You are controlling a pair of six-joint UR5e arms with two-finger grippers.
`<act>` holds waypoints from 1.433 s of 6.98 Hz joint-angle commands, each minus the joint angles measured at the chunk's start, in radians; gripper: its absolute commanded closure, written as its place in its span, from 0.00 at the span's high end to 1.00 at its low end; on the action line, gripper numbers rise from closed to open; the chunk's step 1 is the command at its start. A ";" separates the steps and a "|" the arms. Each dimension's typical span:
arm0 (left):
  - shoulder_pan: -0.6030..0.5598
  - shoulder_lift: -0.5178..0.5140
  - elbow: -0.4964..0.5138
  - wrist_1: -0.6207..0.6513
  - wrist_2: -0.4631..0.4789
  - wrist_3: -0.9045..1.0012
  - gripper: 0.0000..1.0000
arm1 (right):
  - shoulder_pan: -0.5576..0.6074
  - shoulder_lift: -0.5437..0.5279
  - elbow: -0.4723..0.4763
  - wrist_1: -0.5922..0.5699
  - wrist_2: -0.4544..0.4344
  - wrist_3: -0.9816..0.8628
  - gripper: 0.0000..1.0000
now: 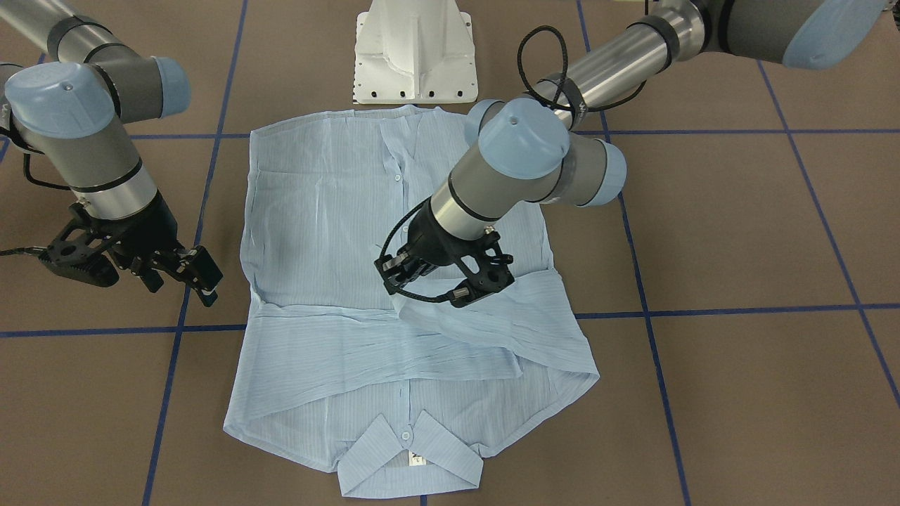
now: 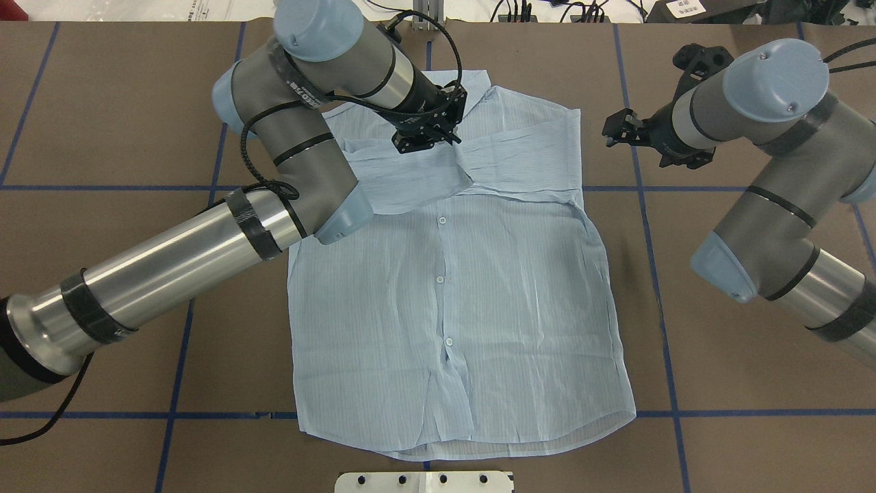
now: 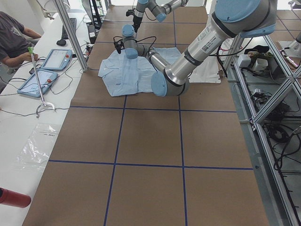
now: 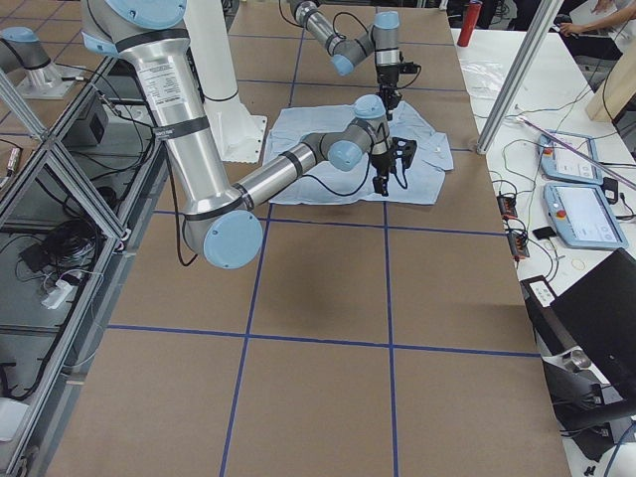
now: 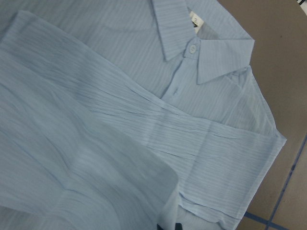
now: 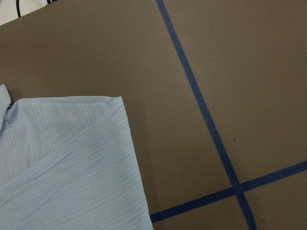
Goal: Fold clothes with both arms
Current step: 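Release the sleeve with the left gripper while the right gripper moves to the hem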
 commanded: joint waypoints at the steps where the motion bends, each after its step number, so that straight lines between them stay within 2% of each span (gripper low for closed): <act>1: 0.042 -0.048 0.056 -0.033 0.062 0.001 0.16 | 0.007 -0.067 -0.004 0.081 0.002 -0.026 1.00; 2: 0.059 -0.050 0.050 -0.041 0.097 0.009 0.67 | 0.004 -0.086 -0.003 0.110 0.002 -0.012 1.00; 3: 0.059 -0.045 0.015 -0.040 0.096 0.013 0.93 | 0.003 -0.087 0.019 0.115 0.016 0.017 1.00; 4: 0.059 -0.035 -0.060 -0.034 0.087 0.013 0.96 | -0.013 -0.093 0.040 0.117 0.045 0.112 1.00; 5: 0.064 0.028 -0.185 -0.028 0.086 0.009 0.98 | -0.070 -0.130 0.110 0.117 0.036 0.196 1.00; 7: 0.064 0.300 -0.530 -0.026 0.038 0.019 0.97 | -0.203 -0.251 0.257 0.115 0.009 0.382 1.00; 8: 0.056 0.370 -0.607 -0.026 0.033 0.068 0.97 | -0.302 -0.291 0.287 0.115 -0.066 0.475 1.00; 10: 0.059 0.389 -0.616 -0.024 0.044 0.099 0.97 | -0.496 -0.332 0.307 0.115 -0.258 0.684 1.00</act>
